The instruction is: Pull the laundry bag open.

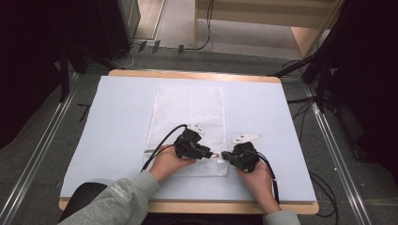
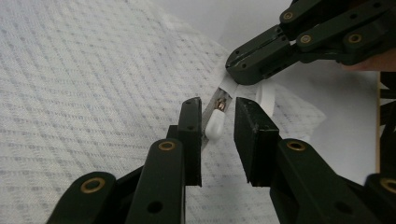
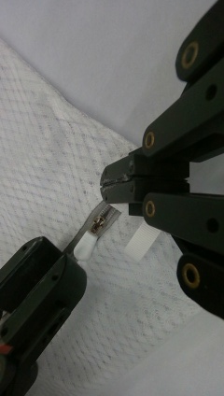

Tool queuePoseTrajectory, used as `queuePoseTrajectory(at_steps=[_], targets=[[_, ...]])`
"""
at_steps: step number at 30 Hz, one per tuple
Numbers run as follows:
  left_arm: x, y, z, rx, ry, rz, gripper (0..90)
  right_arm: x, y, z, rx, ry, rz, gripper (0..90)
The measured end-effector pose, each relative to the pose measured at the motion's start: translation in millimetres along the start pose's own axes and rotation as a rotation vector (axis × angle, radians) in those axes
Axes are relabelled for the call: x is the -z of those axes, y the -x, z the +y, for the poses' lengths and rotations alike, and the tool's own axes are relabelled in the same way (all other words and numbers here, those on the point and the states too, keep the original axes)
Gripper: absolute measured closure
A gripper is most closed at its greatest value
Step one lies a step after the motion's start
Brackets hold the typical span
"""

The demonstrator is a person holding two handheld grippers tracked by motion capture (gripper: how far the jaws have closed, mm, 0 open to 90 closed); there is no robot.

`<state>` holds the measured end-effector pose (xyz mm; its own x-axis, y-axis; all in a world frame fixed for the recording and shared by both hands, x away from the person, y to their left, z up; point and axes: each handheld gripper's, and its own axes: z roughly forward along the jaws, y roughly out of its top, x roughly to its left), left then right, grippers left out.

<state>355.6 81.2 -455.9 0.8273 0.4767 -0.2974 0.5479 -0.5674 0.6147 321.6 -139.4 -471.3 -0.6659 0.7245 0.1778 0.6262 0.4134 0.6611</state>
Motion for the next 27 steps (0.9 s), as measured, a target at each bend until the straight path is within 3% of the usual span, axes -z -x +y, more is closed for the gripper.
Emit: queuePoseTrajectory(at_steps=[3,10,16,27], targets=[[-3.8,-0.5,-0.8,-0.01,-0.019,0.012,72.9,0.0,0.0,-0.1,-0.002,0.0,0.0,90.0],[-9.8,-0.5,-2.6,-0.026,-0.009,0.009,74.9,0.0,-0.4,-0.2,-0.001,0.0,0.0,90.0],[-9.4,0.6,-4.2,-0.036,-0.007,0.012,80.3,0.0,-0.5,-0.2,0.0,0.001,-0.001,90.0],[-7.3,3.8,-3.6,-0.051,-0.005,0.016,80.4,-0.1,-0.6,-0.3,0.001,0.002,-0.002,90.0]])
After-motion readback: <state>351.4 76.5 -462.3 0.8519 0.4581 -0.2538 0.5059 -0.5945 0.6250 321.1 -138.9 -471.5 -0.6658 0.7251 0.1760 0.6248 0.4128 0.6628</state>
